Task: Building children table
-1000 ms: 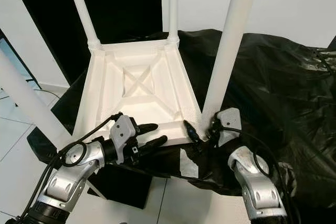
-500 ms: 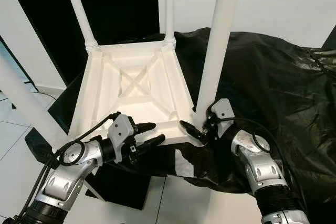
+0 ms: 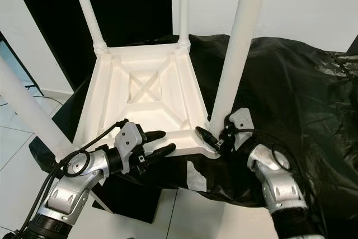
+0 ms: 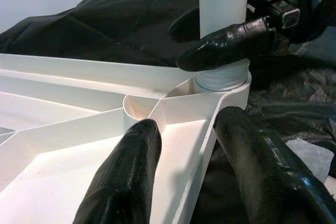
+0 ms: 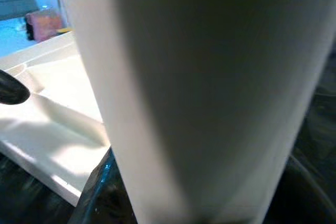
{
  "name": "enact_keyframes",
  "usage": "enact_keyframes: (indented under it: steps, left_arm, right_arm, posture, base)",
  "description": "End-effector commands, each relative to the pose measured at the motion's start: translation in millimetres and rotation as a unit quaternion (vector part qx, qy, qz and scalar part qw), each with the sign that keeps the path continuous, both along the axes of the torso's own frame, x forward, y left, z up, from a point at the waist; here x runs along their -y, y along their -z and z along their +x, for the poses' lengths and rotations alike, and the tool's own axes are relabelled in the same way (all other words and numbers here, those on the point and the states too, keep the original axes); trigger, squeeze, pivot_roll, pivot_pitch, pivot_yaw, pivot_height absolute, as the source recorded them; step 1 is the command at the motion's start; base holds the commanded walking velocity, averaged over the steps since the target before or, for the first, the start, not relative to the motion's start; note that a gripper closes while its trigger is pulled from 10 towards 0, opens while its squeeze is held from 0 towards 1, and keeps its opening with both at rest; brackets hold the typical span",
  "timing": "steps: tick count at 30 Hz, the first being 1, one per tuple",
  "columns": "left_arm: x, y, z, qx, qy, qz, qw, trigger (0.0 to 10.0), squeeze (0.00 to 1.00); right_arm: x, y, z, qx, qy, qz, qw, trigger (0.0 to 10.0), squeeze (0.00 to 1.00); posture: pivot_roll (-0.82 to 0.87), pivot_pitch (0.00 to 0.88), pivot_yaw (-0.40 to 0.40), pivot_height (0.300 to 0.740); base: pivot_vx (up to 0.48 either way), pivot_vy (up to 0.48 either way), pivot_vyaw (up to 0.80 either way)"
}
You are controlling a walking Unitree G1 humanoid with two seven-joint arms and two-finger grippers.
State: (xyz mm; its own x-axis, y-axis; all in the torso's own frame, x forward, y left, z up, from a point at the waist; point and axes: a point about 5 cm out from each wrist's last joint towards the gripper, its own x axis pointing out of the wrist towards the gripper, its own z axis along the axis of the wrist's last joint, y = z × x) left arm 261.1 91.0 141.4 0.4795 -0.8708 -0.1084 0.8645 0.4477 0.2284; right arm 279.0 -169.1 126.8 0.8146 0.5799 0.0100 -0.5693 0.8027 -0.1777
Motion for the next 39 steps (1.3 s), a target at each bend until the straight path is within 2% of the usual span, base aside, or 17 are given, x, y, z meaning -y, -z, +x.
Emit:
enact_keyframes:
  steps: [1, 3, 5, 10, 11, 13, 14, 16, 22, 27, 28, 29, 30, 31, 33, 34, 39]
  left_arm:
    - [1.2, 1, -0.5, 0.000, -0.003, 0.001, 1.000, 10.0, 0.00]
    - [2.3, 2, -1.4, -0.002, -0.001, -0.001, 1.000, 10.0, 0.00]
    - [2.7, 2, -1.6, -0.003, -0.001, -0.001, 1.000, 10.0, 0.00]
    - [2.7, 2, -1.7, -0.003, 0.001, -0.002, 1.000, 10.0, 0.00]
    - [2.7, 2, -1.7, -0.003, 0.001, -0.002, 1.000, 10.0, 0.00]
    - [1.1, 2, -1.4, -0.003, 0.000, -0.002, 1.000, 10.0, 0.00]
    - [1.1, 2, -1.4, -0.003, 0.000, -0.002, 1.000, 10.0, 0.00]
    - [-0.7, 1, -1.0, -0.002, -0.004, -0.003, 1.000, 10.0, 0.00]
    - [-3.1, 2, -1.1, -0.003, -0.007, -0.003, 1.000, 10.0, 0.00]
    - [-2.5, 2, -1.7, -0.005, -0.003, -0.002, 1.000, 10.0, 0.00]
    - [-1.8, 2, -1.4, -0.005, -0.001, -0.001, 1.000, 10.0, 0.00]
    - [-1.8, 2, -1.4, -0.005, -0.001, -0.001, 1.000, 10.0, 0.00]
    - [-1.4, 3, -0.8, -0.005, -0.001, -0.001, 1.000, 10.0, 0.00]
    - [-1.4, 3, -0.8, -0.005, -0.001, -0.001, 1.000, 10.0, 0.00]
    - [-0.8, 3, 0.1, -0.004, 0.000, 0.000, 1.000, 10.0, 0.00]
    - [-0.8, 3, 0.1, -0.004, 0.000, 0.000, 1.000, 10.0, 0.00]
    - [-0.8, 2, 0.3, -0.002, -0.002, -0.001, 1.000, 10.0, 0.00]
  right_arm:
    - [-3.0, 12, -5.1, -0.023, 0.020, -0.005, 1.000, 10.0, 0.00]
    - [-10.6, 12, -9.6, -0.014, 0.064, 0.003, 0.998, 10.0, 0.00]
    - [-13.3, 12, -10.9, -0.009, 0.080, 0.005, 0.997, 10.0, 0.00]
    - [-25.1, 9, -16.6, 0.003, 0.170, 0.038, 0.985, 10.0, 0.00]
    - [-25.1, 9, -16.6, 0.003, 0.170, 0.038, 0.985, 10.0, 0.00]
    - [-23.5, 9, -18.1, 0.009, 0.223, 0.029, 0.974, 10.0, 0.00]
    - [-23.5, 9, -18.1, 0.009, 0.223, 0.029, 0.974, 10.0, 0.00]
    - [-16.9, 8, -22.1, 0.010, 0.290, 0.036, 0.956, 10.0, 0.00]
    - [-16.6, 7, -26.5, 0.010, 0.323, 0.053, 0.945, 10.0, 0.00]
    - [-20.9, 2, -26.9, 0.019, 0.302, 0.077, 0.950, 10.0, 0.00]
    - [-23.2, -1, -27.4, 0.026, 0.283, 0.082, 0.955, 10.0, 0.31]
    - [-23.2, -1, -27.4, 0.026, 0.283, 0.082, 0.955, 10.0, 0.31]
    - [-24.9, -4, -28.3, 0.030, 0.261, 0.085, 0.961, 10.0, 1.00]
    - [-24.9, -4, -28.3, 0.030, 0.261, 0.085, 0.961, 10.0, 1.00]
    - [-22.3, -7, -31.6, 0.032, 0.203, 0.082, 0.975, 10.0, 1.00]
    - [-22.3, -7, -31.6, 0.032, 0.203, 0.082, 0.975, 10.0, 1.00]
    - [-4.2, -7, -31.1, 0.018, 0.138, 0.054, 0.989, 10.0, 1.00]
  posture:
    - [-0.03, 0.000, 0.001, 0.740]
    - [-0.03, 0.000, 0.006, 0.740]
    - [-0.03, 0.000, 0.006, 0.740]
    - [-0.04, 0.000, 0.006, 0.740]
    - [-0.04, 0.000, 0.006, 0.740]
    - [-0.03, 0.000, 0.002, 0.740]
    - [-0.03, 0.000, 0.002, 0.740]
    - [-0.03, 0.000, -0.001, 0.740]
    - [-0.04, 0.000, 0.010, 0.740]
    - [-0.05, 0.000, 0.016, 0.740]
    - [-0.05, 0.000, 0.016, 0.740]
    - [-0.05, 0.000, 0.016, 0.740]
    - [-0.05, 0.000, 0.017, 0.740]
    - [-0.05, 0.000, 0.017, 0.740]
    - [-0.05, 0.000, 0.013, 0.740]
    - [-0.05, 0.000, 0.013, 0.740]
    - [-0.04, 0.000, 0.003, 0.740]
  base:
    - [0.000, 0.000, 0.00]
    - [0.000, 0.000, 0.00]
    - [0.000, 0.000, 0.00]
    - [0.000, 0.000, 0.00]
    - [0.000, 0.000, 0.00]
    - [0.000, 0.000, 0.00]
    - [0.000, 0.000, 0.00]
    - [0.000, 0.000, 0.00]
    - [0.000, 0.000, 0.00]
    - [0.000, 0.000, 0.00]
    - [0.000, 0.000, 0.00]
    - [0.000, 0.000, 0.00]
    - [0.000, 0.000, 0.00]
    - [0.000, 0.000, 0.00]
    - [0.000, 0.000, 0.00]
    - [0.000, 0.000, 0.00]
    - [0.000, 0.000, 0.00]
